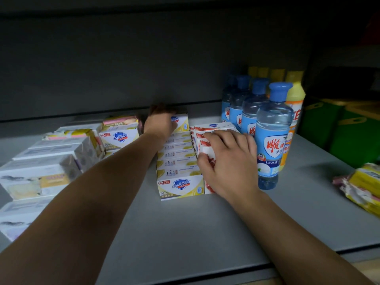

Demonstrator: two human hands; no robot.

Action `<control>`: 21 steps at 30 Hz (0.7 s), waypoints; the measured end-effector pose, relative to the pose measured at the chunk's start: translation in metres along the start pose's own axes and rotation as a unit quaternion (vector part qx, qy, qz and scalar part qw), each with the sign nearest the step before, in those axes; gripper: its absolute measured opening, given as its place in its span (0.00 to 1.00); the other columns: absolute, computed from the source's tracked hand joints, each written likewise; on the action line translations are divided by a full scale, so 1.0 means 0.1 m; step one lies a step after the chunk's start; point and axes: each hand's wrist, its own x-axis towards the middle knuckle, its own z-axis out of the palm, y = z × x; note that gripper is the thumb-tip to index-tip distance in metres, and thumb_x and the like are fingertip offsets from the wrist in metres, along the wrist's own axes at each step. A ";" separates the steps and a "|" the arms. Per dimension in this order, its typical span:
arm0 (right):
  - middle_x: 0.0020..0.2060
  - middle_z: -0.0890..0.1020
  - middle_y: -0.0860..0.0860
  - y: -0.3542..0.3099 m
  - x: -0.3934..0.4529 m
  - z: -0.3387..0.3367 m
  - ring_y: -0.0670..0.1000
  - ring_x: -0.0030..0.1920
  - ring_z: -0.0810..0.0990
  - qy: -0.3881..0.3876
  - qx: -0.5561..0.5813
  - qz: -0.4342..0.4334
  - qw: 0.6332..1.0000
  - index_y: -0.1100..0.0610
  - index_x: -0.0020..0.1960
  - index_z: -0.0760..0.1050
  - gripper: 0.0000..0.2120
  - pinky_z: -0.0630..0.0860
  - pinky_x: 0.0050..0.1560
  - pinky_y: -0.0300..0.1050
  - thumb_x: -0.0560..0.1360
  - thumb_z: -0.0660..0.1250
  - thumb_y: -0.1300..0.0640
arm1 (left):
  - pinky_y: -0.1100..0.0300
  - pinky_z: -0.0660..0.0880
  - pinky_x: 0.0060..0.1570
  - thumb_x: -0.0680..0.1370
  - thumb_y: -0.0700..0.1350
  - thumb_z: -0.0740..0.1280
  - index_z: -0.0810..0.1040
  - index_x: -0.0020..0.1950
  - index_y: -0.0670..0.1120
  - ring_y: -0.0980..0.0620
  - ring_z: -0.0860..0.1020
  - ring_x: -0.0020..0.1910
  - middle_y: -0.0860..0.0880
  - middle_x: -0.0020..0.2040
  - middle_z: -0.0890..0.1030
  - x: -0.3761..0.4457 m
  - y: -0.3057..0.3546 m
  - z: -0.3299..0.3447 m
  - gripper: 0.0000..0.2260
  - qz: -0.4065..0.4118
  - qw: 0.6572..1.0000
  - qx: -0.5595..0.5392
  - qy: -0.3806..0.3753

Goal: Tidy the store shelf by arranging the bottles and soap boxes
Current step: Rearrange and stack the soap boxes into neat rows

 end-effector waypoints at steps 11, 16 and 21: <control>0.68 0.73 0.50 -0.16 0.16 -0.26 0.56 0.72 0.63 -0.142 -0.082 0.006 0.986 0.50 0.71 0.69 0.27 0.47 0.76 0.61 0.77 0.53 0.38 | 0.57 0.72 0.60 0.76 0.47 0.68 0.77 0.66 0.47 0.47 0.78 0.59 0.46 0.60 0.80 -0.97 -0.04 -1.08 0.19 0.072 0.990 -0.108 0.052; 0.68 0.72 0.51 -0.52 0.14 -0.27 0.56 0.72 0.64 -0.137 -0.047 -0.026 0.989 0.51 0.71 0.69 0.27 0.50 0.75 0.58 0.77 0.58 0.40 | 0.63 0.69 0.51 0.75 0.47 0.69 0.81 0.61 0.47 0.47 0.79 0.54 0.47 0.55 0.82 -1.74 -0.46 -1.65 0.14 0.067 0.985 -0.090 0.129; 0.67 0.74 0.52 -1.05 0.05 -0.11 0.57 0.68 0.68 -0.158 -0.023 -0.100 0.982 0.53 0.70 0.71 0.27 0.62 0.71 0.53 0.75 0.60 0.42 | 0.52 0.71 0.56 0.75 0.50 0.65 0.81 0.60 0.42 0.37 0.77 0.55 0.41 0.56 0.82 -2.19 -1.06 -1.88 0.18 0.004 0.986 -0.012 0.164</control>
